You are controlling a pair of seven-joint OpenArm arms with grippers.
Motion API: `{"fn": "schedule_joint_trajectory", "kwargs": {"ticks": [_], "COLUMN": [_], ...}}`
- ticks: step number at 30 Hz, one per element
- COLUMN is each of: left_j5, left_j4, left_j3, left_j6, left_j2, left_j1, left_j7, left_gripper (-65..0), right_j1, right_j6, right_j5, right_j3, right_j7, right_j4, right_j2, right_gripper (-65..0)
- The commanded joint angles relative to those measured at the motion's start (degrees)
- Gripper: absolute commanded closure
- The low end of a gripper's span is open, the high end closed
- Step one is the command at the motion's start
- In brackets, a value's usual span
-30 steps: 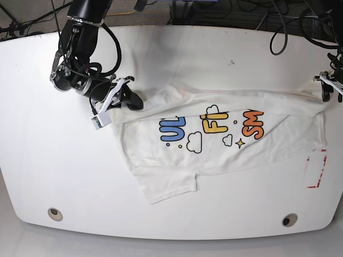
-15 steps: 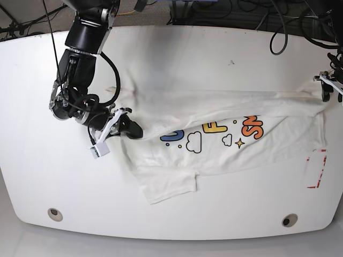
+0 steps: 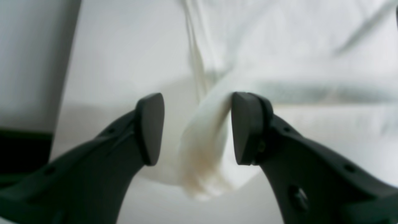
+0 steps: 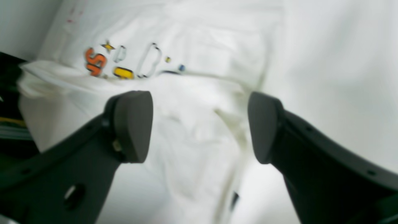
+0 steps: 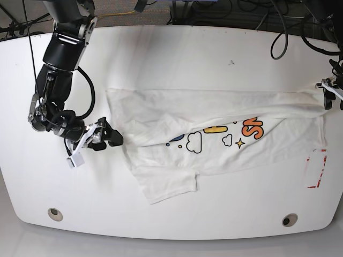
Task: Fold the T-shirt properly
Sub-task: 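Shift the right gripper along the shirt edge, keeping the left gripper holding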
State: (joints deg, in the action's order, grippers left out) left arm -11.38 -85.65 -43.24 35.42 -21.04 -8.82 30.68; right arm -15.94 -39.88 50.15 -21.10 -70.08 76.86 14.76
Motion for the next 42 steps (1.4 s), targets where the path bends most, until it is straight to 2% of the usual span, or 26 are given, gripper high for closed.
{"fn": "schedule_joint_trajectory", "kwargs": {"ticks": [1,5,10,14,19,22,30,32,38,42], "left_j5": [-0.89,-0.98,-0.98,-1.06,-1.06,-1.06,-1.24,-3.52,-16.10,-18.21], "left_j4": [-0.99,-0.90,-0.64,0.86,4.20,4.37,2.61,0.68,-7.58,-10.22], "left_j3": [-1.11,-3.31,-3.31,-3.39,-3.66,-3.31,-3.66,-3.66,-3.75,-3.75], "left_j6": [-0.12,-0.12,-0.12,-0.12,-0.12,-0.12,0.05,0.05,-0.03,-0.39], "left_j2": [-1.34,-1.07,-0.98,-0.98,-1.16,-1.16,-0.98,-0.63,0.95,1.39], "left_j1": [0.86,2.36,3.24,3.68,6.75,5.61,0.34,-2.39,-13.03,-17.51], "left_j7": [-1.27,-1.18,-1.18,-1.27,-1.18,-1.18,-1.09,-1.09,-1.09,-1.09], "left_gripper": [-32.5,-32.9,-33.1,-33.1,-33.1,-33.1,-32.9,-32.9,-32.9,-32.9], "right_j1": [1.13,6.67,13.88,18.27,19.59,19.59,19.15,19.15,19.24,19.15], "right_j6": [-0.12,-0.12,-0.12,2.65,3.53,3.53,3.44,3.44,3.44,3.35], "right_j5": [1.32,1.15,1.06,1.06,1.06,1.06,1.06,1.06,1.06,1.06], "right_j3": [-0.13,-0.22,-0.22,0.14,0.22,0.22,0.40,0.40,0.40,0.40], "right_j7": [0.77,0.85,1.38,6.04,7.53,7.53,7.53,7.53,7.53,7.53], "right_j4": [2.39,6.44,12.50,13.29,10.48,8.99,6.35,6.35,6.79,6.52], "right_j2": [3.04,5.32,5.94,5.94,5.59,5.32,2.07,1.46,1.10,1.10], "right_gripper": [-44.4,-44.9,-45.2,-45.2,-44.7,-44.5,-44.4,-44.4,-44.4,-44.4]}}
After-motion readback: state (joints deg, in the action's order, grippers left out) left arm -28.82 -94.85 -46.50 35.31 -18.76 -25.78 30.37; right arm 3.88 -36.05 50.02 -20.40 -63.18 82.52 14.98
